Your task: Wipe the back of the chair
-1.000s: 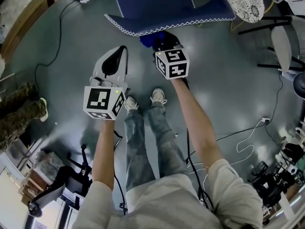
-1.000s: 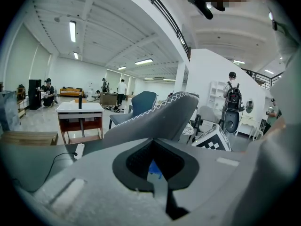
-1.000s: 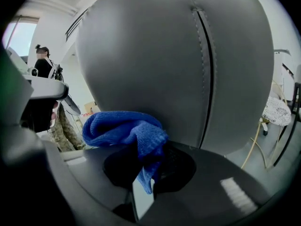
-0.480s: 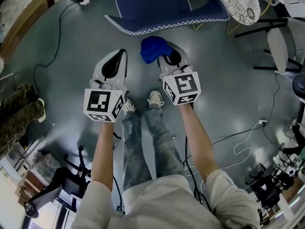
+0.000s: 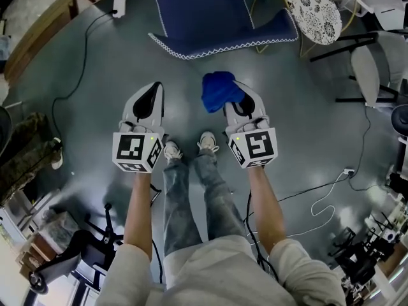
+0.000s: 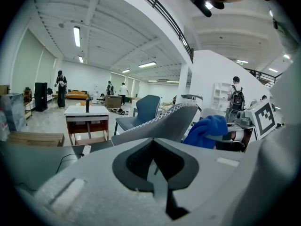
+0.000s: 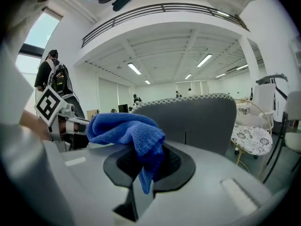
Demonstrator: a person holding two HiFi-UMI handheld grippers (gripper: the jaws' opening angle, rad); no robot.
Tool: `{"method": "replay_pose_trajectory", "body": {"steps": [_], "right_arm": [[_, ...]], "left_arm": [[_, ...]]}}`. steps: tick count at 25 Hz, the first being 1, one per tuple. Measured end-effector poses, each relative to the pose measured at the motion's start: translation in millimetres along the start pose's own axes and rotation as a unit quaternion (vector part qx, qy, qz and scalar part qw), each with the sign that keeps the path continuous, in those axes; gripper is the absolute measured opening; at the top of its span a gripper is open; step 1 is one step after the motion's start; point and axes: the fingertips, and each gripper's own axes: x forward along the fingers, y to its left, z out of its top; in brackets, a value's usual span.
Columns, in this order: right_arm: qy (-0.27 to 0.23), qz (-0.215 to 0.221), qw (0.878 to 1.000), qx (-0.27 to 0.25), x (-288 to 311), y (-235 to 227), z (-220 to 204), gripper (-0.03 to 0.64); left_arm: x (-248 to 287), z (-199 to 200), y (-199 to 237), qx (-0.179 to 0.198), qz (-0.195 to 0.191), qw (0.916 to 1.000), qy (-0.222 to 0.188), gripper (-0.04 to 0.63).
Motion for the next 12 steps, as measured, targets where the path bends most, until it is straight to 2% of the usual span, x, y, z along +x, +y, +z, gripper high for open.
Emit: {"method": "replay_pose_trajectory", "body": {"steps": [6,12], "right_arm": [[-0.026,-0.009,0.999,-0.017,-6.0,-9.6,50.5,0.046],[-0.025,-0.029,0.999,-0.013,-36.7,1.3,104.4,0.046]], "left_arm": [[-11.5,59.0,16.8,0.018,0.024,0.9986,-0.044,0.0],[-64.1,128.5,20.7,0.029,0.035,0.997,-0.062,0.0]]}}
